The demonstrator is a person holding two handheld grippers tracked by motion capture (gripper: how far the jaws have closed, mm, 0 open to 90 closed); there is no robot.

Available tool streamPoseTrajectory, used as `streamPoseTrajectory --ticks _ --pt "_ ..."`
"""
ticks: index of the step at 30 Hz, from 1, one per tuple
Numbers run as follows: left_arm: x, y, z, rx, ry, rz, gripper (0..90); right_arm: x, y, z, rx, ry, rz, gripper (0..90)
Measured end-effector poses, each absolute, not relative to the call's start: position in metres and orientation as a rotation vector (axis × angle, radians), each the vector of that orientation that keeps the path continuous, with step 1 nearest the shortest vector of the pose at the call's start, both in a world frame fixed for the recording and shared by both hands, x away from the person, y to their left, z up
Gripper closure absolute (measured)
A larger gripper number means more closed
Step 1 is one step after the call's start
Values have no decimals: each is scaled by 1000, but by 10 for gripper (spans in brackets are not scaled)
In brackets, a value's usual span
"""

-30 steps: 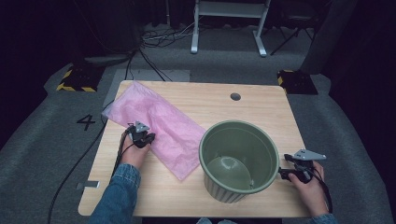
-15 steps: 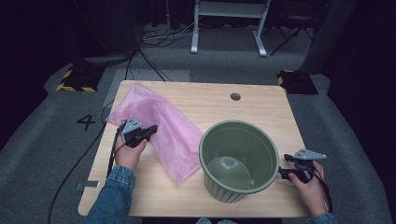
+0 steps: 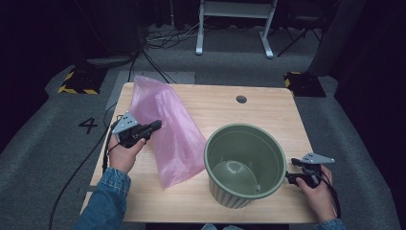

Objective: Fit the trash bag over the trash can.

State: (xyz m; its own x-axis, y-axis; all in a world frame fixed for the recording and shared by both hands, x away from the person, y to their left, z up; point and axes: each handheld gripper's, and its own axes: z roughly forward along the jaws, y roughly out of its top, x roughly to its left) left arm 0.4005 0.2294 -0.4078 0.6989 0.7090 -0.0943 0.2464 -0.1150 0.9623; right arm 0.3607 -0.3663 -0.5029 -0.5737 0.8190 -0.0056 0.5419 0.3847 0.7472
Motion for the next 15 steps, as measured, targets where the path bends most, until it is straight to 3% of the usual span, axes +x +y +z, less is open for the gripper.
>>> streamPoseTrajectory --ticks 15 --pt "395 235 -358 1703 593 421 900 361 -366 -503 1181 2274 1018 264"
